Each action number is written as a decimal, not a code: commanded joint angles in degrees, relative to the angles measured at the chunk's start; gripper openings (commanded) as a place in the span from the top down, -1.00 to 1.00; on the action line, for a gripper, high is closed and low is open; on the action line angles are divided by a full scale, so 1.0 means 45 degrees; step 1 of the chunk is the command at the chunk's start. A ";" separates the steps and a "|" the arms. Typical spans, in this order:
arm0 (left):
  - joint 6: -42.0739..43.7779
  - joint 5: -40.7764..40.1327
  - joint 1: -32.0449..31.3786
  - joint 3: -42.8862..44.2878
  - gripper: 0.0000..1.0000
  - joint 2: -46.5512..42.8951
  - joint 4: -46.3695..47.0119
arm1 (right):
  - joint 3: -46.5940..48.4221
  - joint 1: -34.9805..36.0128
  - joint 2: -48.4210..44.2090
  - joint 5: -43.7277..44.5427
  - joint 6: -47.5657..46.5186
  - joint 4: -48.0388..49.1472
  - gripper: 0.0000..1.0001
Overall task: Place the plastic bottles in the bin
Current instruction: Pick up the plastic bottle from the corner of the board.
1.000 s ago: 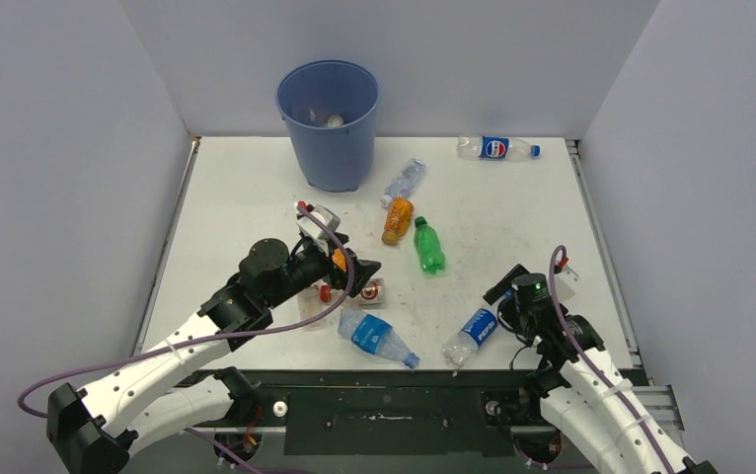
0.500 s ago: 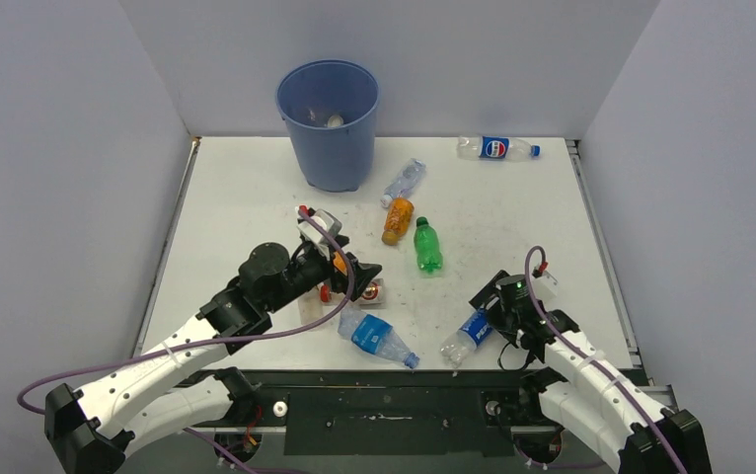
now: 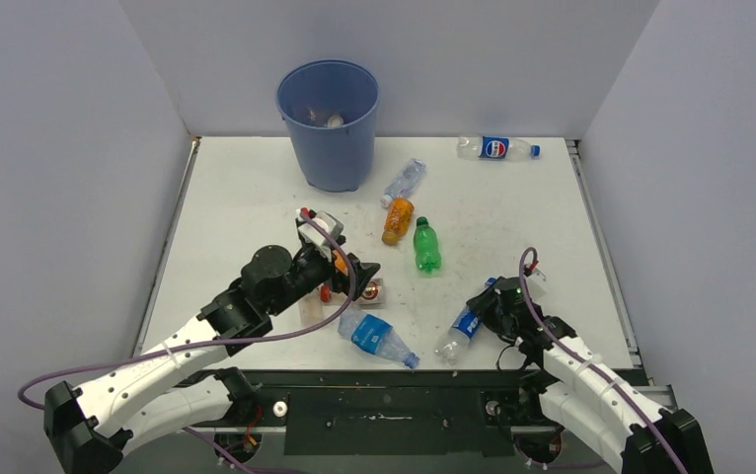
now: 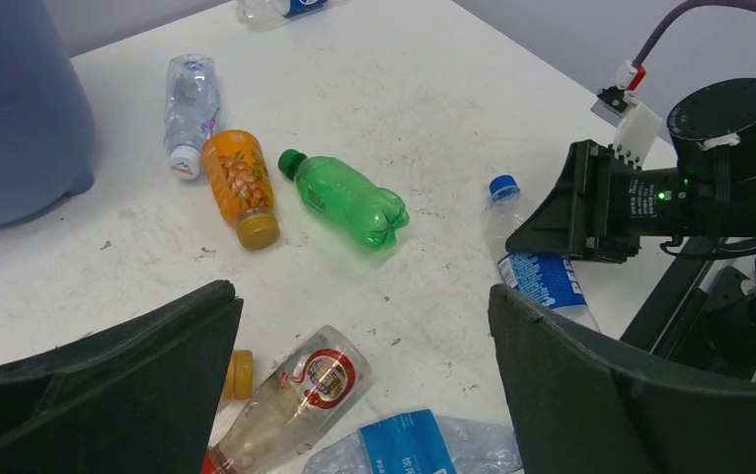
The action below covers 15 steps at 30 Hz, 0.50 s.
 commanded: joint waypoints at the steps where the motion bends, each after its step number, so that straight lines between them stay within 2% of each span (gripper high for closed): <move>1: 0.0203 -0.1222 -0.0107 0.0406 -0.92 -0.0289 -0.0098 | 0.0828 0.0096 -0.1096 -0.0522 -0.1630 -0.0141 0.42; 4: 0.0318 -0.2419 -0.0115 0.0323 -0.92 -0.0755 -0.0027 | 0.1752 0.0308 -0.2531 -0.0828 -0.3202 0.0438 0.49; 6: 0.0436 -0.3248 -0.0148 0.0027 -0.92 -0.1205 0.0376 | 0.2242 0.0506 -0.3354 -0.1754 -0.4436 0.1478 0.49; 9: 0.0437 -0.3355 -0.0143 -0.0204 -0.92 -0.1901 0.1047 | 0.3201 0.0755 -0.3671 -0.3180 -0.6030 0.2614 0.51; 13: -0.0793 -0.1498 -0.0115 0.0882 -0.92 -0.2162 0.0955 | 0.4239 0.1098 -0.3467 -0.5483 -0.7622 0.3647 0.51; 15: -0.1520 -0.0018 -0.0062 0.1802 -0.92 -0.1771 0.0817 | 0.4460 0.1264 -0.3491 -0.5875 -0.7967 0.4056 0.50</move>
